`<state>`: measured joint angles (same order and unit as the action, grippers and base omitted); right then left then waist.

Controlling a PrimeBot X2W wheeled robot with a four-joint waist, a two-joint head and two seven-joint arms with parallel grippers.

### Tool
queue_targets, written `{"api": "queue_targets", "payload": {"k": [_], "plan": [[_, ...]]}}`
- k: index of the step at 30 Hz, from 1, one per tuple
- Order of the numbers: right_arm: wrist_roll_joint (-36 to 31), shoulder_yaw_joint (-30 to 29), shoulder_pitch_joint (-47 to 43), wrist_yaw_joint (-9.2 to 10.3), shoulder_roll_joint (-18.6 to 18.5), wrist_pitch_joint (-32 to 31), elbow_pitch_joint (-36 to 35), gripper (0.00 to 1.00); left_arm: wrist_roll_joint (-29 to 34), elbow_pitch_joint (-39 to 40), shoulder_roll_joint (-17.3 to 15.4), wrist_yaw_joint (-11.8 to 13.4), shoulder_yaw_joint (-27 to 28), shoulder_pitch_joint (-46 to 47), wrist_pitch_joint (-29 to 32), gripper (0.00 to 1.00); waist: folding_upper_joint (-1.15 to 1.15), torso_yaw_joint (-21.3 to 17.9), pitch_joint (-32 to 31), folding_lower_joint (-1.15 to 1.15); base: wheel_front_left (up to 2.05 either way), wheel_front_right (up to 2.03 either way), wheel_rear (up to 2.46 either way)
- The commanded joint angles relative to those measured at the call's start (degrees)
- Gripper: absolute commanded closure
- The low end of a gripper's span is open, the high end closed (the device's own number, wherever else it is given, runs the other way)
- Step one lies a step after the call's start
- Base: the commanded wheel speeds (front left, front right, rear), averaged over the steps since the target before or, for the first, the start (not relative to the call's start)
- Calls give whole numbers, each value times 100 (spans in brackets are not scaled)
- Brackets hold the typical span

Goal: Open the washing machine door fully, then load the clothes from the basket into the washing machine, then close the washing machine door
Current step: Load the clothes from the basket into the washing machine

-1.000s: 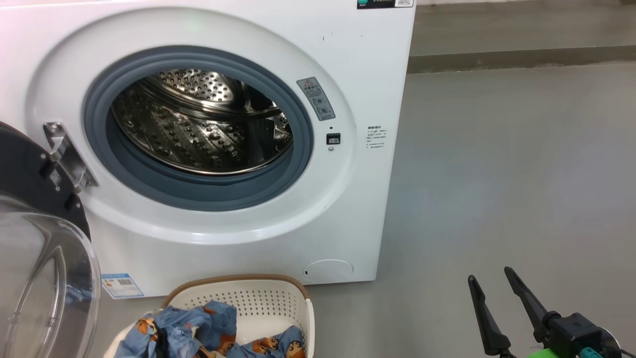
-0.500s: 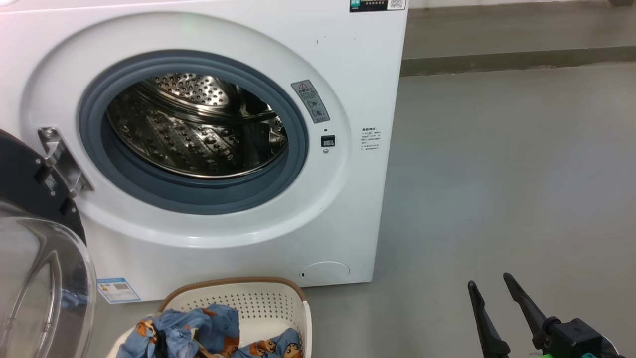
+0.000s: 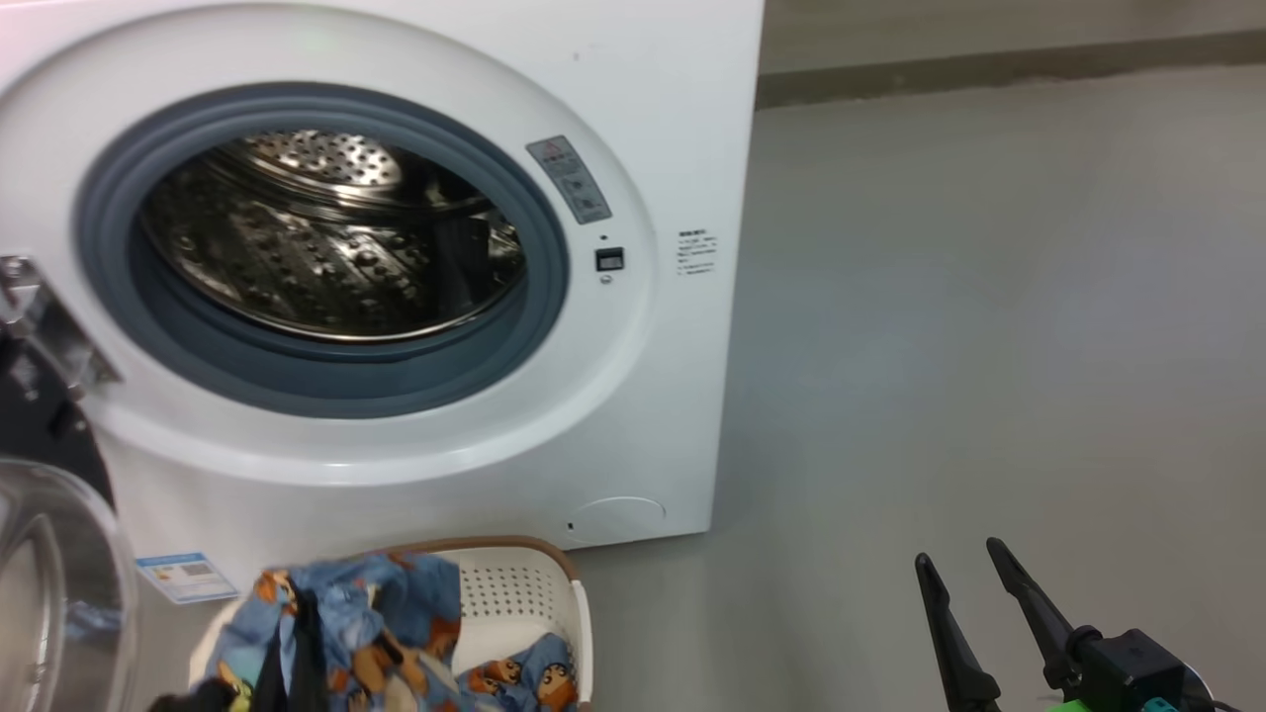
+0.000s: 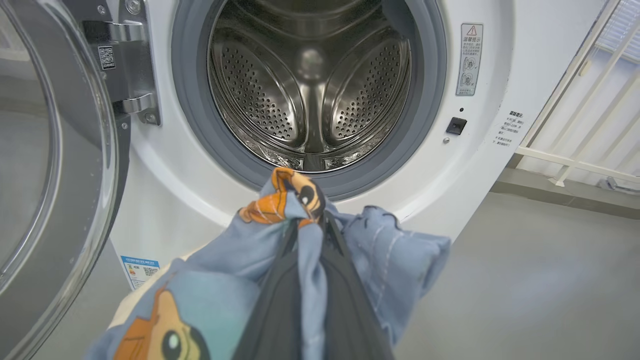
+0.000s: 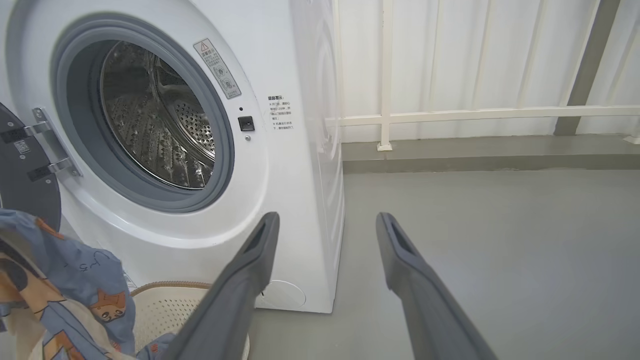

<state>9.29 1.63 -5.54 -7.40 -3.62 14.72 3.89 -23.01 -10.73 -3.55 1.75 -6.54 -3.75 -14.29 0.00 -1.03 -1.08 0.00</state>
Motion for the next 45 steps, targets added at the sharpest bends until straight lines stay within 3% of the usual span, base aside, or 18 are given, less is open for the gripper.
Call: {"api": "queue_targets", "payload": {"k": [1,6,17,31,45], "plan": [[-2,192,260,-9,-16,28,-155,0,-22,73,-34,-49,220,351,-71,100,0,-169,138,0,0,0,0],[9,174,336,-9,32,28,-182,0,-4,-104,-67,-103,422,839,-71,100,0,-461,351,0,0,0,0],[263,287,655,-9,72,28,-270,0,121,-551,-478,-175,1060,2252,-71,100,0,-1100,1107,0,0,0,0],[415,479,1106,-9,74,28,-375,0,558,-1725,-1090,-286,1507,4331,-71,100,0,-1456,2209,0,0,0,0],[488,886,1328,-9,74,28,-405,0,913,-3369,-1687,-609,1636,5854,-71,100,0,-1740,2857,0,0,0,0]]}}
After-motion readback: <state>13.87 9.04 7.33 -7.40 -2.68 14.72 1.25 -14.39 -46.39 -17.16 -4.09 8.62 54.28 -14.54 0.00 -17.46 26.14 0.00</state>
